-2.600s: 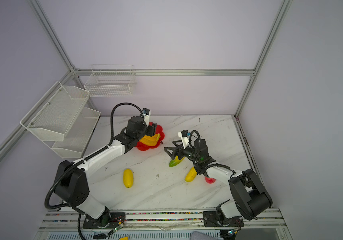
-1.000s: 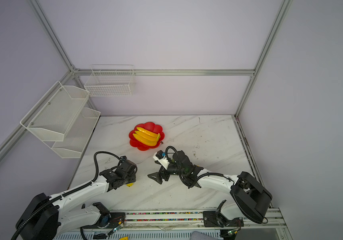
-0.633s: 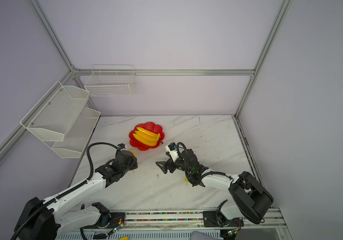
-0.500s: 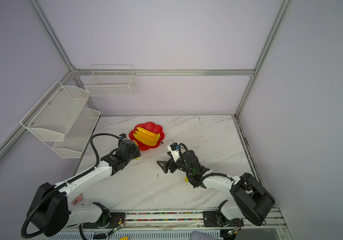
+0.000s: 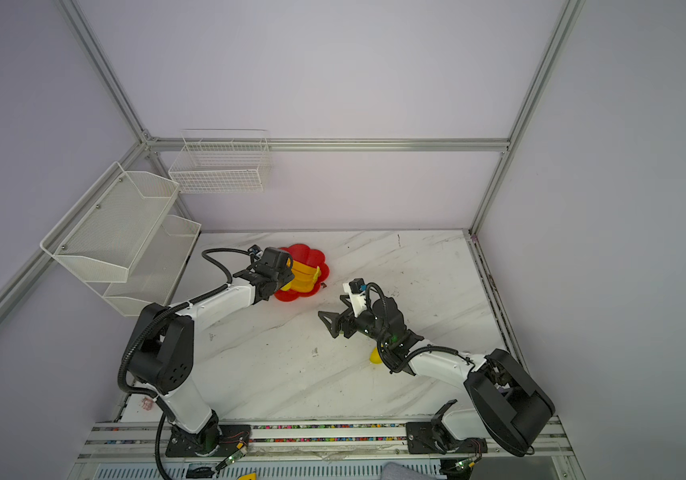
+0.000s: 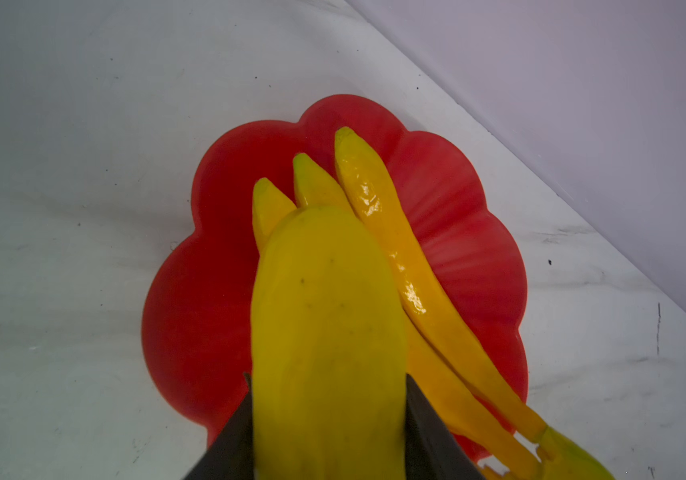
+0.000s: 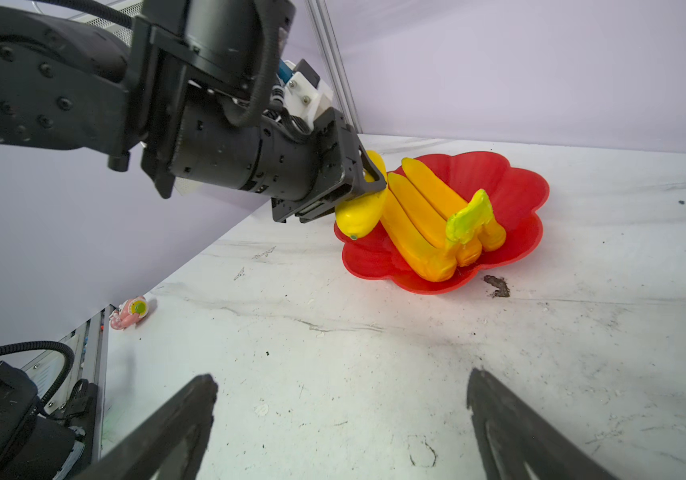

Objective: Place and organize the fake fruits in the fruit bowl
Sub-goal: 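Lower the mango into the bowl beside the bananas and release it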

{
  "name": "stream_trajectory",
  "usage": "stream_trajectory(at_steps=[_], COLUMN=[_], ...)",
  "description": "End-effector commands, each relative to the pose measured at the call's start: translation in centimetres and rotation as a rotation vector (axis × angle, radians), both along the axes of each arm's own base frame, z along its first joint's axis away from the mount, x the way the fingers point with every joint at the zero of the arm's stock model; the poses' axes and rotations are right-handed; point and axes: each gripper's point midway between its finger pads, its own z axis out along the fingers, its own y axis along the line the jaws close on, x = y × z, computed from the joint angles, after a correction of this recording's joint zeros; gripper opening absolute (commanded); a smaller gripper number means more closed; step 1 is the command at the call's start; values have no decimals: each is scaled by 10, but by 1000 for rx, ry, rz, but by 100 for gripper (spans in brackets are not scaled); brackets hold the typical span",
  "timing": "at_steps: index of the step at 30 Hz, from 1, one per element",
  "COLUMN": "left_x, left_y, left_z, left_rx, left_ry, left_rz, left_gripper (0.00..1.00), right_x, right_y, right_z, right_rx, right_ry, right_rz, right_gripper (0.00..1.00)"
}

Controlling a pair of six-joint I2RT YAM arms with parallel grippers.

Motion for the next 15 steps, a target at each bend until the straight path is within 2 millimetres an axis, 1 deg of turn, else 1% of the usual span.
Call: stream_trajectory(at_steps=[1,4,7,15], left_x=[12,14,10,12], left_y=[1,2,5,8], left_z=[22,17,14,6], left_rx=[-104,-111,-98,-59], left_ry=[-34,-34,-27,-13], left_rz=[150,185,225,232], left_gripper=[45,45,45,48], right_x=[-2,-2,-1,0], right_y=[-3,-2,-2,1], right_z=[17,16,15,9], right_rx=[44,44,42,38], right_ry=[-34,-34,-30,-16], right_rz=[6,9,9,17], right_gripper=[97,97,97,97])
